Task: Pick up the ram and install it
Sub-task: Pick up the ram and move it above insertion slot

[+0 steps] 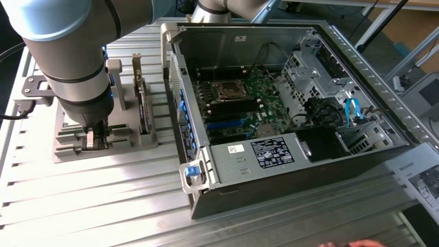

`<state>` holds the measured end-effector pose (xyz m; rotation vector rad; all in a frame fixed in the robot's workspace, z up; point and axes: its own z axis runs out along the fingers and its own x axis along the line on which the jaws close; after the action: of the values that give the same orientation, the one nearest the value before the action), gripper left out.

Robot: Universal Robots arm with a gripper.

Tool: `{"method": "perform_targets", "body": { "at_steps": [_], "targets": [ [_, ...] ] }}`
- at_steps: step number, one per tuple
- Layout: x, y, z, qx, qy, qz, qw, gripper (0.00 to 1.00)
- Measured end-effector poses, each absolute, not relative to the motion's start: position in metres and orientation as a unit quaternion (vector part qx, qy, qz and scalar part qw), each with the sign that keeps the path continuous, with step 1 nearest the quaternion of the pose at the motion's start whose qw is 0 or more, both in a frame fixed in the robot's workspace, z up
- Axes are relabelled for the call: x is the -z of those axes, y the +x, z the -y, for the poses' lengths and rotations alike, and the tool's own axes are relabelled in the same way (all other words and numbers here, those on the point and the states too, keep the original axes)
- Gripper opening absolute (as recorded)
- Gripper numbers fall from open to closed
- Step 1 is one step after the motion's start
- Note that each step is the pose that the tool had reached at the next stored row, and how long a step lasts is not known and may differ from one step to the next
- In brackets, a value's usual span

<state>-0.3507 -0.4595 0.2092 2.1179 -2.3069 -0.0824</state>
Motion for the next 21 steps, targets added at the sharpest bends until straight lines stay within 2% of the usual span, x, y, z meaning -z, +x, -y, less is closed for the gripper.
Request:
{"method": "perform_targets", "body": {
  "at_steps": [11, 12, 21],
  "targets": [
    [-0.2092, -0.3507, 0.4595, 0.026, 0.676, 0.736, 0.004, 0.35],
    [-0.2092, -0.3507, 0.4595, 0.026, 0.676, 0.736, 0.004, 0.27],
    [-0.2092, -0.3507, 0.4602, 0.026, 0.677, 0.736, 0.004, 0.27]
  ]
}}
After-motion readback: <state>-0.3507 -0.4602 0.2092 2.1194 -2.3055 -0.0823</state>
